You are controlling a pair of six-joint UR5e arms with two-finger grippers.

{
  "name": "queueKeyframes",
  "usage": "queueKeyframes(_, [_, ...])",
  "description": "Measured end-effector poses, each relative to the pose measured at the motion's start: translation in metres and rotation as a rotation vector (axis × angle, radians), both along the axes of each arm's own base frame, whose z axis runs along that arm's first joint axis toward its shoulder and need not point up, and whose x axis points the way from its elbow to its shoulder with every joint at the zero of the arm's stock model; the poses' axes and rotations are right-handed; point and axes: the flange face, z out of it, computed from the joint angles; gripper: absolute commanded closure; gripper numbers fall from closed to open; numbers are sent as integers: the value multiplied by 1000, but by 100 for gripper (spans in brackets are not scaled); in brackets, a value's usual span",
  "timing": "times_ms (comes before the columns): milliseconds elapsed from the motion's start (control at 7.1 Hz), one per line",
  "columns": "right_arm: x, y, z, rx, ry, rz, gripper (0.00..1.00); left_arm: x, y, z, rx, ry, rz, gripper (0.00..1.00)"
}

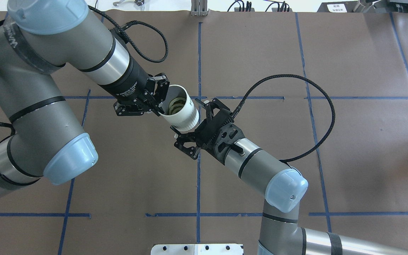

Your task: Left arm hands cup to right arm to dump lemon

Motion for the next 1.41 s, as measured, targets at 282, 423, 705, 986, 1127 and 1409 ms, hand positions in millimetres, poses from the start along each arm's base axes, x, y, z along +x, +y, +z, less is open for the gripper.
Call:
queueKeyframes(282, [0,0,0,0,0,-1,1,1,3,-3,4,11,6,100])
queueKeyframes(423, [0,0,0,0,1,-1,2,1,5,-4,6,14,9,100])
queueKeyframes(705, [0,0,0,0,-1,0,18,0,8,-7,12,23,13,100])
queueKeyframes(986, [0,1,0,0,-2,-1,79,-1,13,-10,30,32,25,0])
queueKeyframes(1127, [0,1,0,0,-2,-3,81,-2,14,-10,71,34,46,0])
queueKeyframes(1409, [-1,2,2,-1,2,-6,85,-15,17,-11,179,42,82,0])
